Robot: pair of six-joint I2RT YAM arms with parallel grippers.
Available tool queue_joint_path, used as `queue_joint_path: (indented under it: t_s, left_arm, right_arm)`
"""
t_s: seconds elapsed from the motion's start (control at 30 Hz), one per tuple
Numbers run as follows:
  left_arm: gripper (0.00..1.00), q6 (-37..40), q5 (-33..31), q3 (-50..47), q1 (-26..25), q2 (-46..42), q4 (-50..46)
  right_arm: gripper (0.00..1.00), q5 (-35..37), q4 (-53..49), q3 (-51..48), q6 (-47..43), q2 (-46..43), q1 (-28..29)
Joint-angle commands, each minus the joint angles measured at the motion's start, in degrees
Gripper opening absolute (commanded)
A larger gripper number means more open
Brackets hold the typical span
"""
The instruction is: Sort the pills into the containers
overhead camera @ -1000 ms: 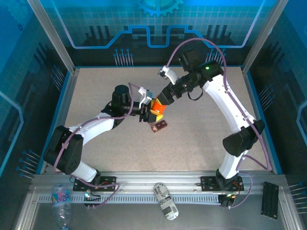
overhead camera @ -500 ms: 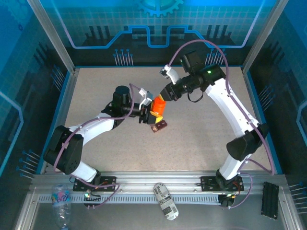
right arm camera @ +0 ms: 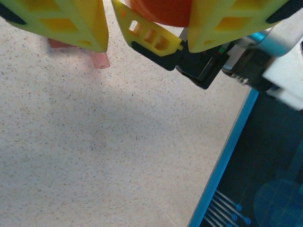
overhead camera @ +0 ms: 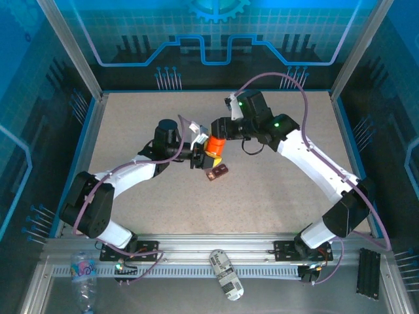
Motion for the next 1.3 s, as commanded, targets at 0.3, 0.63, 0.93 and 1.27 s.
queue_joint_path:
  t_s: [0.3, 0.63, 0.93, 1.27]
  left_arm:
    - [0.0, 7.01, 3.65, 2.12, 0.0, -3.43, 2.2]
    - [0.0, 6.44, 6.56, 3.87, -0.04, -3.2, 0.1]
    - [0.0, 6.14, 7.37, 4.25, 0.0, -3.37, -0.86]
    - [0.0, 6.14, 7.28, 4.25, 0.02, -3.5, -1.05]
  right_arm:
    - [0.82, -21.43, -11.96, 9.63, -23.15, -3.68, -10.01]
    - [0.84, -21.41, -26.92, 19.48, -40.58, 2.8, -4.63]
    - [0.83, -18.37, -27.35, 20.6, -40.98, 5.89, -2.01]
    - [0.67, -19.02, -27.93, 21.34, -40.49, 7.83, -1.44]
